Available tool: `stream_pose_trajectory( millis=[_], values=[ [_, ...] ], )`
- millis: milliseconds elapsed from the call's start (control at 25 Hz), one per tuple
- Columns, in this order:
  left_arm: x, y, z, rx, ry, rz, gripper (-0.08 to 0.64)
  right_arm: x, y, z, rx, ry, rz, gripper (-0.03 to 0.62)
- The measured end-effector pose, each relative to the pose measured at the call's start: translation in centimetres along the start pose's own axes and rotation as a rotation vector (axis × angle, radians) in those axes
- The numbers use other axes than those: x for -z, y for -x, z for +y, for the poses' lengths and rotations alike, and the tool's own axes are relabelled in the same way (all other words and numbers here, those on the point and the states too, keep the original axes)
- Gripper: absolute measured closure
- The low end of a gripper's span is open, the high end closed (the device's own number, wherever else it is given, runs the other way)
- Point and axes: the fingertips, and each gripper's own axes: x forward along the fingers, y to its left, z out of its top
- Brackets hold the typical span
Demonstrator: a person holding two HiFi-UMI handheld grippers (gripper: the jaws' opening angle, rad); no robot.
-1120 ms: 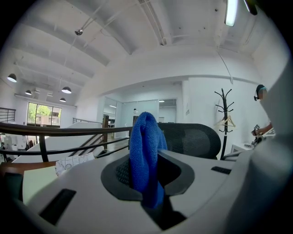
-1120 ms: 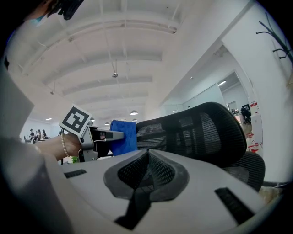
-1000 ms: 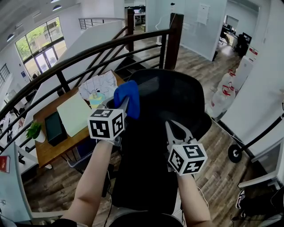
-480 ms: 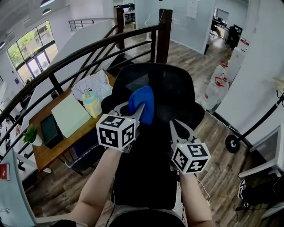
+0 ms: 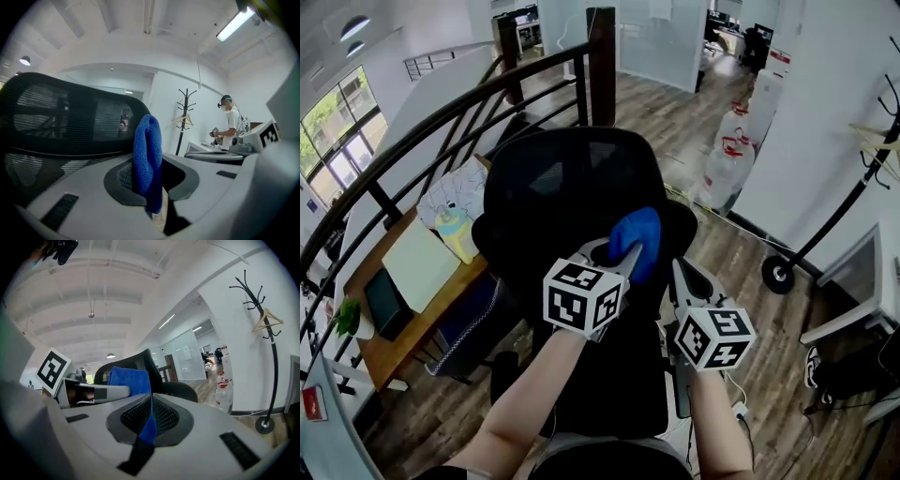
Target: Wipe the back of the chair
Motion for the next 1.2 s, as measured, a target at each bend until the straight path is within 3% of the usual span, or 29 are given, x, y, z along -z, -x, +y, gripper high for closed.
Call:
stream_pose_trajectory(
  millis=[200,480,840,1200],
  values=[
    [3.6,-4.5,-4.0,0.088,0.003,0.088,0.486,1.5,1.4,-3.9,0.07,-0.038,0.014,0.561],
    [5.4,-9.5,-5.0,0.131,-0.004,0.142,0.486,3.7,1.7,-7.0,0.13,-0.086,0.045,0.561],
    [6.7,-12.3,-3.6,0.091,-0.01,0.179,0.486,4.6,0.4,-8.0,0.125,-0.114,0.067,0.561],
    [6.8,-10.9,-0.7,0.023,0.024,0.172,0.486,5.6,-1.2,-6.5,0.083,-0.118,0.093,0.561]
  ],
)
